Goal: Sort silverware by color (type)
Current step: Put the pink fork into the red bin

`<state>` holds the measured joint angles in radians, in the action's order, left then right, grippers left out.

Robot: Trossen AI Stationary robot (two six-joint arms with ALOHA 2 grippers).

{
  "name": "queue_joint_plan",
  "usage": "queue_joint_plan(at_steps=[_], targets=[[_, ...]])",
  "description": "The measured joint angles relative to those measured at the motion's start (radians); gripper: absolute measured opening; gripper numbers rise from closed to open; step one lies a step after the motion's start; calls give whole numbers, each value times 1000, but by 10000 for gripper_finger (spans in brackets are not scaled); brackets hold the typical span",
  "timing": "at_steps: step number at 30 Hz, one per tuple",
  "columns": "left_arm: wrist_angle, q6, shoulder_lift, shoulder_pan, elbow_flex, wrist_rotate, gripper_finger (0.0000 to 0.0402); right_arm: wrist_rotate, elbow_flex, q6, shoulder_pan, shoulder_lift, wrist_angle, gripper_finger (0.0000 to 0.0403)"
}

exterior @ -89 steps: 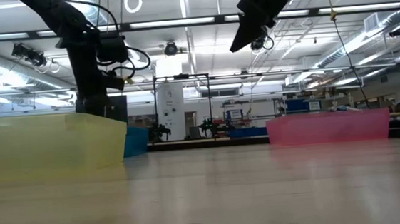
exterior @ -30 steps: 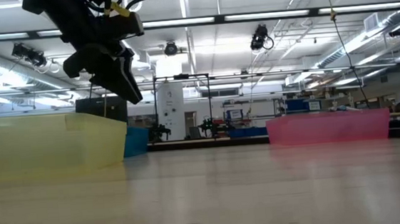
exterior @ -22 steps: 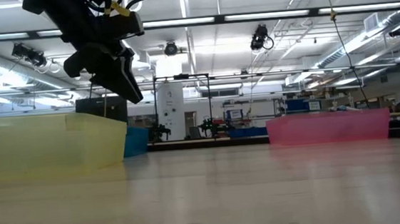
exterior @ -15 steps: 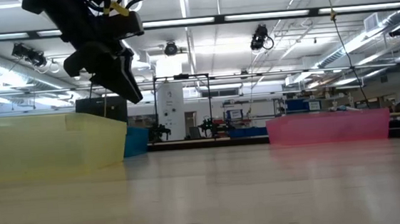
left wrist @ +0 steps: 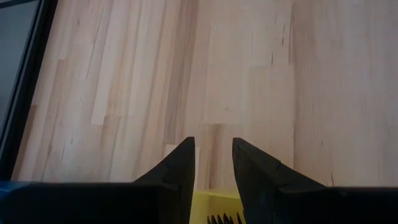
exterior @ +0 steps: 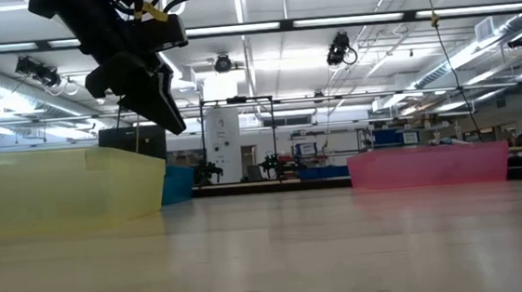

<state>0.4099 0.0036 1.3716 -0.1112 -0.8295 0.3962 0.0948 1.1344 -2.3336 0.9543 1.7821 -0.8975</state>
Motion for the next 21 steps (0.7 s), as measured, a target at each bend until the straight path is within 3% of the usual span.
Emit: queue_joint_plan(at_steps=[21], targets=[[-1,-22,0,-6,0,0,107,4,-89,-2,6,0,83,165]])
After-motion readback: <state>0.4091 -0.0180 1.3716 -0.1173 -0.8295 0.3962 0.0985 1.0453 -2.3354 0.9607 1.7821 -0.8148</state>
